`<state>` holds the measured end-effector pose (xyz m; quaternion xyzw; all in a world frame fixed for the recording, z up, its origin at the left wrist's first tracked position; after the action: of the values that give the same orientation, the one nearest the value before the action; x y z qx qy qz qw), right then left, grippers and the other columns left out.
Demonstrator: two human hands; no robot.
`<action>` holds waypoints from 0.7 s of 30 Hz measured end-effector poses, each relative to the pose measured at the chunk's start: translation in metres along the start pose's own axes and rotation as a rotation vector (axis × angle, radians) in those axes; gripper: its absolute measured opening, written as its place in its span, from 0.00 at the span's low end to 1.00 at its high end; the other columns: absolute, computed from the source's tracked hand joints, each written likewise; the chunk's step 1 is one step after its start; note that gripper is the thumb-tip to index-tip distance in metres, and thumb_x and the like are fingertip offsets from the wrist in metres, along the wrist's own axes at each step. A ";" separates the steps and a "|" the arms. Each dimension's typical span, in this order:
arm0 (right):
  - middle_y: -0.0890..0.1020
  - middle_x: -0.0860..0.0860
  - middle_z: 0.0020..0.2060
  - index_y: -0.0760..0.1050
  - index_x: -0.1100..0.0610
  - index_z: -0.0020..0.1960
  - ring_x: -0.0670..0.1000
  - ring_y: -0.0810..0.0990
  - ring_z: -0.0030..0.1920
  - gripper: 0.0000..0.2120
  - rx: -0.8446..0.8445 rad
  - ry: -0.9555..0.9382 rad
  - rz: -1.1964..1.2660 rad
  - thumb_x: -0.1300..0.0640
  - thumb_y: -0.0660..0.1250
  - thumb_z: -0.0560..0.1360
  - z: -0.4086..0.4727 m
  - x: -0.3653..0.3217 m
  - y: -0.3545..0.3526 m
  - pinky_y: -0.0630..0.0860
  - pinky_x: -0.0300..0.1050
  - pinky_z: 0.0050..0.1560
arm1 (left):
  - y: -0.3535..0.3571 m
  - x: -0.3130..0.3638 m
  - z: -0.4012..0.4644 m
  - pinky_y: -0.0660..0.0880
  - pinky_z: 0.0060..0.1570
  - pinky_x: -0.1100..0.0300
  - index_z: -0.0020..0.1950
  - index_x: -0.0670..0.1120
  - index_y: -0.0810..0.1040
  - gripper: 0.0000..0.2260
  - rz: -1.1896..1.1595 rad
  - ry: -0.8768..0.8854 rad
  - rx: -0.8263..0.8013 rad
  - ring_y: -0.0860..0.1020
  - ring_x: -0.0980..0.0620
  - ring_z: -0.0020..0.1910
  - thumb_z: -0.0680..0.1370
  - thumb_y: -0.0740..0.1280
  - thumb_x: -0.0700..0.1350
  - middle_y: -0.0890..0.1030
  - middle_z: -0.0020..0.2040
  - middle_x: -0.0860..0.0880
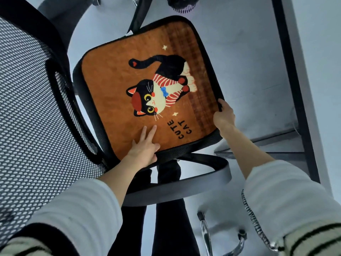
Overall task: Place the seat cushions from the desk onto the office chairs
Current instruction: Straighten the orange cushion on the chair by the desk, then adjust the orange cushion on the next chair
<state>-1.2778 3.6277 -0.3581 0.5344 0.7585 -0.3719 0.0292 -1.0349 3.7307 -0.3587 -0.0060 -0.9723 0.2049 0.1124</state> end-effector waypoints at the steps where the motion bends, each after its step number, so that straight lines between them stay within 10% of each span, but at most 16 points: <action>1: 0.69 0.55 0.70 0.61 0.52 0.74 0.56 0.69 0.69 0.30 0.001 -0.004 0.006 0.70 0.49 0.75 0.001 0.000 0.000 0.67 0.48 0.69 | 0.000 0.000 0.000 0.55 0.68 0.32 0.41 0.46 0.66 0.07 -0.002 -0.003 0.000 0.33 0.38 0.74 0.77 0.63 0.40 0.33 0.76 0.45; 10: 0.65 0.55 0.72 0.57 0.52 0.76 0.57 0.65 0.71 0.28 0.055 -0.174 -0.187 0.67 0.52 0.77 -0.003 -0.010 0.004 0.64 0.51 0.71 | 0.001 -0.004 0.009 0.55 0.68 0.31 0.57 0.45 0.69 0.11 0.018 -0.015 0.130 0.36 0.39 0.75 0.77 0.66 0.44 0.37 0.76 0.45; 15: 0.41 0.53 0.77 0.45 0.48 0.77 0.56 0.39 0.77 0.35 -0.082 -0.652 -0.880 0.54 0.62 0.77 -0.025 -0.026 0.042 0.44 0.57 0.76 | -0.027 -0.013 0.020 0.52 0.66 0.28 0.76 0.54 0.45 0.43 -0.007 -0.067 0.326 0.35 0.39 0.74 0.72 0.72 0.44 0.33 0.75 0.44; 21: 0.33 0.54 0.75 0.36 0.46 0.76 0.55 0.35 0.76 0.39 -0.186 -0.530 -0.999 0.38 0.57 0.76 -0.010 0.029 0.041 0.47 0.56 0.75 | -0.020 -0.026 0.037 0.54 0.64 0.27 0.73 0.60 0.32 0.51 0.082 -0.116 0.281 0.31 0.40 0.73 0.70 0.72 0.55 0.27 0.73 0.46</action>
<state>-1.2521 3.6628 -0.3856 -0.0051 0.9152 -0.3936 0.0858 -1.0169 3.6964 -0.3891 -0.0183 -0.9379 0.3433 0.0473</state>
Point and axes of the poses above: each hand's wrist, its own z-axis towards the middle knuckle, its own y-axis out of the palm, x = y × z, the point moved 9 cm from there along z, towards the middle knuckle
